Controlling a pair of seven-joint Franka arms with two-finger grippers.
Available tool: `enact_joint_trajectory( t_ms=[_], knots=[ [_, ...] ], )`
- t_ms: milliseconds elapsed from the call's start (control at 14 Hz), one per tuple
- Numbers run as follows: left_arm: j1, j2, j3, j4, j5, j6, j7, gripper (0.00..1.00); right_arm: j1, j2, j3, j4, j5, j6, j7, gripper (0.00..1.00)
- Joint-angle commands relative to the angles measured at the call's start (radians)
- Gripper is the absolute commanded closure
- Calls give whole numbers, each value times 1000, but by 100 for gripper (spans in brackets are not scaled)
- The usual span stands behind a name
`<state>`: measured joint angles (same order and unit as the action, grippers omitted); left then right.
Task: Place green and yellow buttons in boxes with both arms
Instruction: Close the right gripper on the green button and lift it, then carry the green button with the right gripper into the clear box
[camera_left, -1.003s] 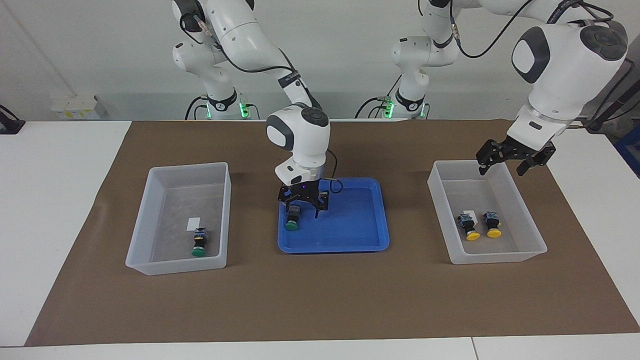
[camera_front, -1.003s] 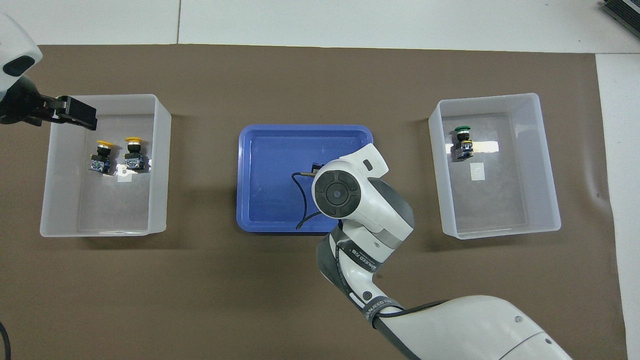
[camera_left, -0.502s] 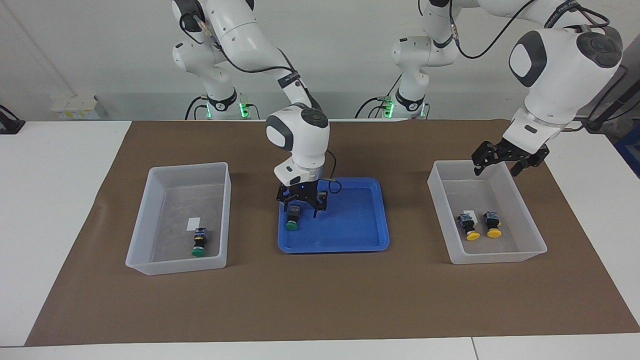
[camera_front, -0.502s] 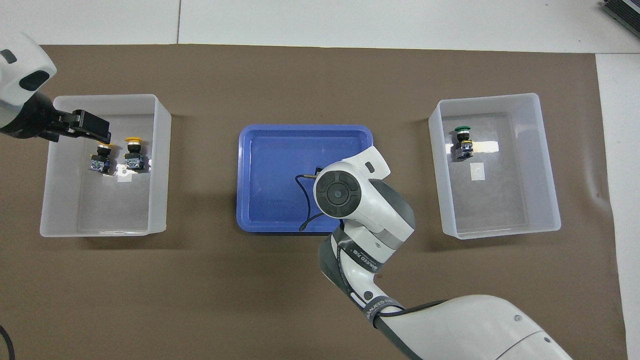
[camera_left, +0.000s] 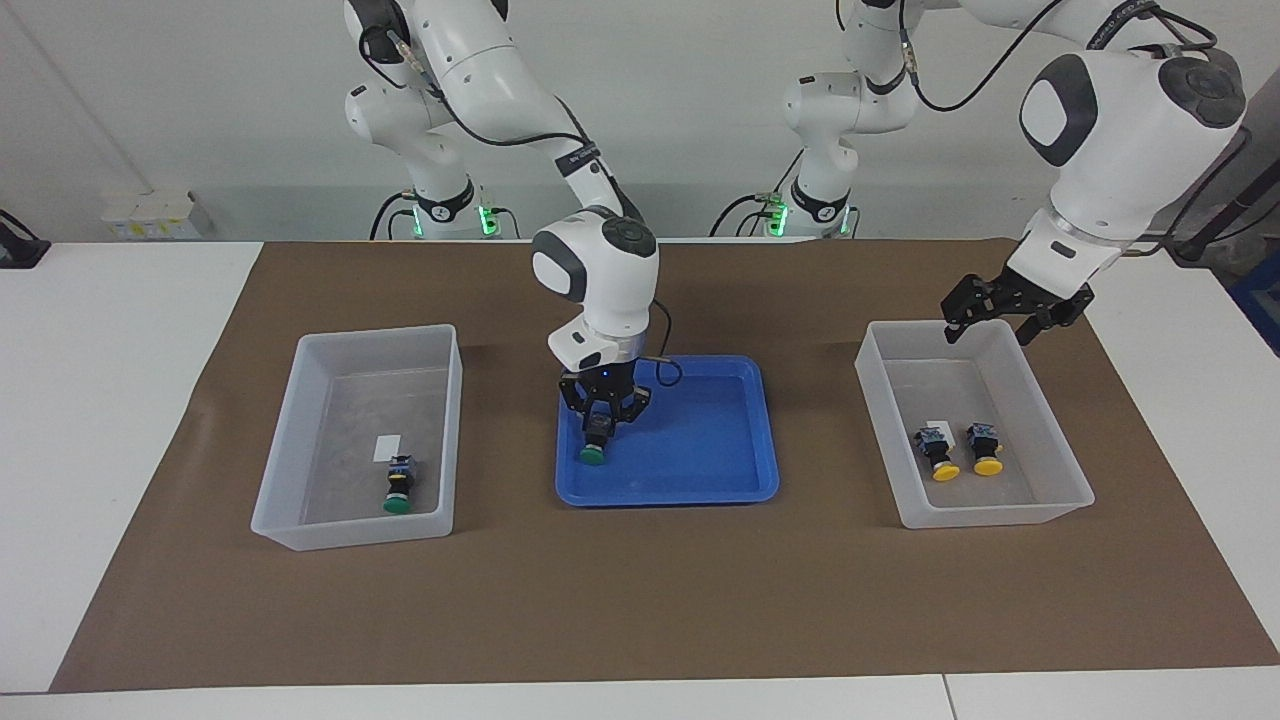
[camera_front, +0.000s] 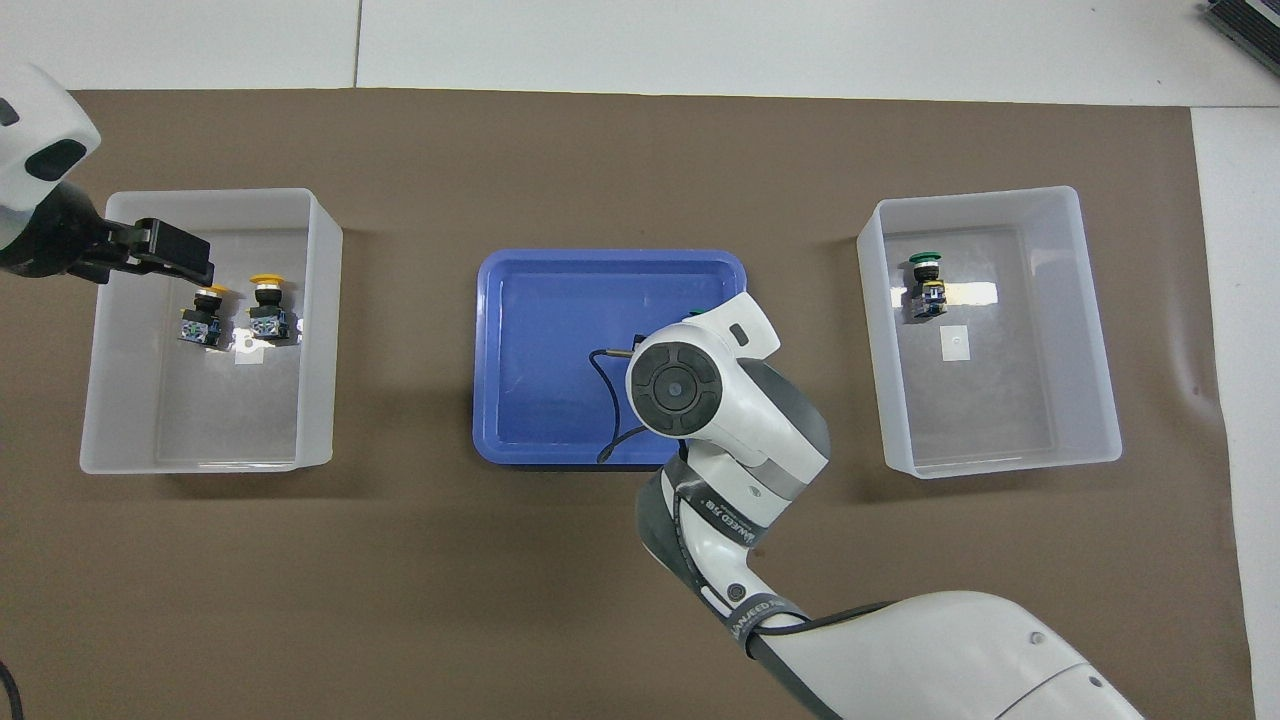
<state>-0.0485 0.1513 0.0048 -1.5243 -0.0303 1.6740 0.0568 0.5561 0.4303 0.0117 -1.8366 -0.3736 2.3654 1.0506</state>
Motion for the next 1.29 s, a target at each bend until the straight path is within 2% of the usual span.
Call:
enact_joint_trajectory(
  t_ms=[0, 215, 502, 788, 932, 1218],
  knots=[
    [4, -32, 0, -40, -14, 26, -11, 0, -5, -21, 8, -9, -22, 6, 14, 100],
    [-1, -33, 0, -43, -14, 26, -11, 0, -22, -77, 8, -9, -18, -12, -24, 100],
    [1, -32, 1, -43, -11, 33, -9, 0, -132, -185, 8, -13, 2, -107, -217, 100],
    [-7, -32, 4, -48, -2, 43, -9, 0, -274, -255, 8, -15, 59, -169, -517, 100],
    [-7, -33, 4, -54, 0, 55, -8, 0, -344, -274, 8, -19, 126, -189, -709, 100],
    [-10, -35, 4, -66, 0, 76, -9, 0, -461, -288, 8, -78, 174, -176, -1035, 100]
  ],
)
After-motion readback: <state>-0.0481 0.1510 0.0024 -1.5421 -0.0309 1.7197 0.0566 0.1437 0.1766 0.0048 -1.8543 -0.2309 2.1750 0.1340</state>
